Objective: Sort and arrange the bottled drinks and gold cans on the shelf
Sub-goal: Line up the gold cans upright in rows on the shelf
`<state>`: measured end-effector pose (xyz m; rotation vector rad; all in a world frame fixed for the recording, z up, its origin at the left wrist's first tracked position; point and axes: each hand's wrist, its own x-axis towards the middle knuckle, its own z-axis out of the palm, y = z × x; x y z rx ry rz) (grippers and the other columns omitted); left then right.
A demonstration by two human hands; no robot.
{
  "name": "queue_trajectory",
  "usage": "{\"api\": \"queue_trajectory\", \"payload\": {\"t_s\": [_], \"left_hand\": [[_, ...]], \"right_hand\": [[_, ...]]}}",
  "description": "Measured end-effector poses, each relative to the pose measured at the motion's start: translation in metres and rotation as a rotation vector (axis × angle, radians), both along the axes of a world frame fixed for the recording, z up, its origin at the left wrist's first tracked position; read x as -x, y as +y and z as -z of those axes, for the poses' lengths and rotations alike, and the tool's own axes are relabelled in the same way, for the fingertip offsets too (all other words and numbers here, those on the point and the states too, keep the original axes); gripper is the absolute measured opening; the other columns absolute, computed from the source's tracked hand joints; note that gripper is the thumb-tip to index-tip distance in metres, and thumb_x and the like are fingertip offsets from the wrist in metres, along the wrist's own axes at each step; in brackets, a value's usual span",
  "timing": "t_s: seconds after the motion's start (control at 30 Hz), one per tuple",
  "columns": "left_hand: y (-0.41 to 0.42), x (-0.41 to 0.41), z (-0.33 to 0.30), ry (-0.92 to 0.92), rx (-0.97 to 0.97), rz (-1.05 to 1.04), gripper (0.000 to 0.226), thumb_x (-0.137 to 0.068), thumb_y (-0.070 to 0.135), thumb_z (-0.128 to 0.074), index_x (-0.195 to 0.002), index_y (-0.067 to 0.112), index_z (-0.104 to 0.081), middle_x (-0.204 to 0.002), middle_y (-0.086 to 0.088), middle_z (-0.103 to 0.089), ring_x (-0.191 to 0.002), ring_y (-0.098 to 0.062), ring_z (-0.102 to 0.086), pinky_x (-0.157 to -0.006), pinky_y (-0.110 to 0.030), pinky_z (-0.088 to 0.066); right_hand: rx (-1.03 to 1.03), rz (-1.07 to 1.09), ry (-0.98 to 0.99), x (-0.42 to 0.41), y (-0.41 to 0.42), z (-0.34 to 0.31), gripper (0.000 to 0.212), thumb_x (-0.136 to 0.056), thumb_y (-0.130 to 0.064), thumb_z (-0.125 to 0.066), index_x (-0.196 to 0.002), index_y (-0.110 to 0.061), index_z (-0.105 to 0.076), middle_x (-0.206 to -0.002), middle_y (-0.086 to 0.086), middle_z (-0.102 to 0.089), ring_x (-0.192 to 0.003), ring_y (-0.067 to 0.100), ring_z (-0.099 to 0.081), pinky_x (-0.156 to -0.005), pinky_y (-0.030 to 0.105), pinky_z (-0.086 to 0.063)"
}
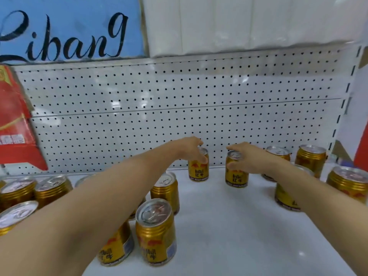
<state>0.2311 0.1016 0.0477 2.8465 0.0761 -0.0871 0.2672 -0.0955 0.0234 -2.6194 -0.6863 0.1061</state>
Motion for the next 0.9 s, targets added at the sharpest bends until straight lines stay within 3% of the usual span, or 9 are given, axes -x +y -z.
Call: {"api": "queue_trajectory", "payload": {"t_s": [0.17, 0.27, 0.47, 0.7, 0.83, 0.9], "left_hand": [[-0.001, -0.016, 0.007, -0.020, -0.060, 0.009, 0.065, -0.084, 0.034, -0.073, -0.139, 0.010, -0.048, -0.135, -0.009, -0.054, -0.117, -0.027, -0.054, -0.086, -0.034, -0.046], [0.000, -0.017, 0.004, -0.041, -0.078, 0.028, 0.062, -0.080, 0.035, -0.077, -0.133, 0.009, -0.055, -0.128, -0.008, -0.060, -0.111, -0.026, -0.057, -0.082, -0.033, -0.047], [-0.003, 0.013, -0.005, -0.073, -0.030, 0.101, 0.064, -0.077, 0.039, -0.079, -0.131, 0.015, -0.058, -0.126, -0.002, -0.062, -0.111, -0.022, -0.058, -0.088, -0.034, -0.049], [-0.011, 0.066, -0.012, -0.095, 0.045, 0.149, 0.054, -0.079, 0.038, -0.077, -0.128, 0.020, -0.061, -0.118, 0.005, -0.064, -0.095, -0.012, -0.057, -0.066, -0.016, -0.041], [-0.016, 0.080, -0.005, -0.067, 0.010, 0.171, 0.058, -0.081, 0.039, -0.075, -0.133, 0.020, -0.057, -0.122, 0.005, -0.062, -0.094, -0.010, -0.055, -0.063, -0.014, -0.038], [-0.017, 0.084, -0.002, -0.052, -0.002, 0.177, 0.061, -0.081, 0.041, -0.076, -0.135, 0.021, -0.055, -0.125, 0.004, -0.061, -0.099, -0.013, -0.055, -0.070, -0.019, -0.042]], "right_hand": [[0.034, -0.032, -0.029, -0.008, -0.002, 0.002, 0.065, -0.091, -0.024, -0.062, -0.149, -0.024, -0.033, -0.152, 0.002, -0.035, -0.134, 0.025, -0.040, -0.096, 0.033, -0.044], [0.014, -0.025, -0.045, -0.008, -0.004, 0.003, 0.062, -0.090, -0.025, -0.064, -0.147, -0.022, -0.037, -0.148, 0.004, -0.039, -0.130, 0.026, -0.044, -0.090, 0.031, -0.047], [-0.082, -0.038, -0.086, 0.012, -0.016, 0.000, 0.063, -0.088, -0.031, -0.068, -0.145, -0.024, -0.041, -0.144, 0.003, -0.041, -0.126, 0.025, -0.046, -0.089, 0.032, -0.049], [-0.100, -0.083, -0.141, 0.048, -0.027, 0.003, 0.065, -0.084, -0.043, -0.069, -0.142, -0.031, -0.042, -0.143, -0.004, -0.045, -0.125, 0.018, -0.047, -0.089, 0.028, -0.048], [-0.082, -0.105, -0.142, 0.060, -0.028, 0.007, 0.064, -0.085, -0.042, -0.069, -0.142, -0.030, -0.043, -0.143, -0.004, -0.044, -0.127, 0.017, -0.044, -0.095, 0.031, -0.047], [-0.078, -0.111, -0.128, 0.063, -0.028, 0.009, 0.063, -0.085, -0.041, -0.070, -0.141, -0.031, -0.044, -0.140, -0.004, -0.045, -0.124, 0.018, -0.046, -0.093, 0.029, -0.047]]}}
